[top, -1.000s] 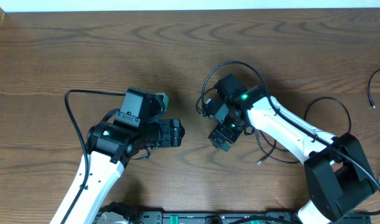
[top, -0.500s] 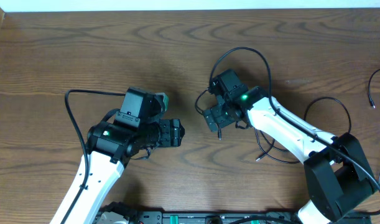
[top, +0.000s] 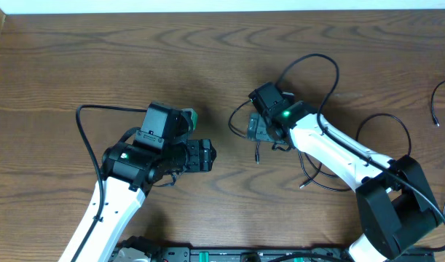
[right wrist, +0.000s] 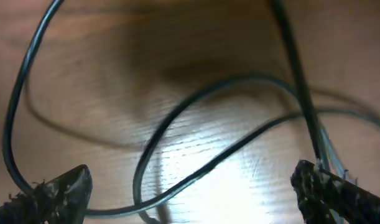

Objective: Untangle cables
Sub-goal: 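Grasp the remaining black cable at center with the right gripper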

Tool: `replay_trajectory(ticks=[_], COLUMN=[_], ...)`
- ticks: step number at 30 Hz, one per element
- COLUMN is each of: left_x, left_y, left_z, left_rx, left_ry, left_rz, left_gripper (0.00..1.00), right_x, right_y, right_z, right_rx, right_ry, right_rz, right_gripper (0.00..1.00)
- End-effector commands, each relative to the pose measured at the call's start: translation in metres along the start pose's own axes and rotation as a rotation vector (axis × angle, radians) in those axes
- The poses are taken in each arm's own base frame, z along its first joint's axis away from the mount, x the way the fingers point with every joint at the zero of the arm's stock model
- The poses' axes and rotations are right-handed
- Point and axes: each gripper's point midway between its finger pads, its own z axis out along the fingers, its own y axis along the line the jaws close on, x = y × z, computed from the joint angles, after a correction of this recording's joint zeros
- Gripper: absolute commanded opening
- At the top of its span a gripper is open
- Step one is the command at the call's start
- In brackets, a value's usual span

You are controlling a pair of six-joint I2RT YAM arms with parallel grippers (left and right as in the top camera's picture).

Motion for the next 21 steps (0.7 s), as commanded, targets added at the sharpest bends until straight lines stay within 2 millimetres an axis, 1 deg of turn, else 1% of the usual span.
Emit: replay_trajectory(ticks=[1,5,8,12,18,21], left_x=[-0.006,-0.006,-0.006,-0.006,-0.005,-0.005], left_y=[-0.001,-0.001,-0.001,-0.001,-0.001,-0.002], left_z=[-0.006,-0.006,-0.006,-0.006,-0.006,-0.006], left_rx=[-0.005,-0.005,-0.005,-0.005,-0.002,0.001], left_ry=[-0.025,-0.025,-0.025,-0.025,-0.024,-0.023], left_rz=[0.005,0.005,0.005,0.005,0.005,0.006], left_gripper=[0.78,0.78,0.78,0.78,0.78,0.78], right_x=[0.008,0.021,0.021,0.015,-0.003,-0.01], right_y=[-0.005,-0.014,-0.015,-0.019,-0.032,-0.035], right_z=[0.0,-0.001,-0.001,0.0,-0.002,-0.003], right_rx=[0.03,0.085,0.09,0.1,0.142,0.151], right_ry=[0.014,0.051,0.043,0.007,-0.117,-0.155], right_rz=[0.309,0.562,0.614,0.627,0.615,0.574], right_gripper=[0.99,0.99,0.99,0.99,0.99,0.99])
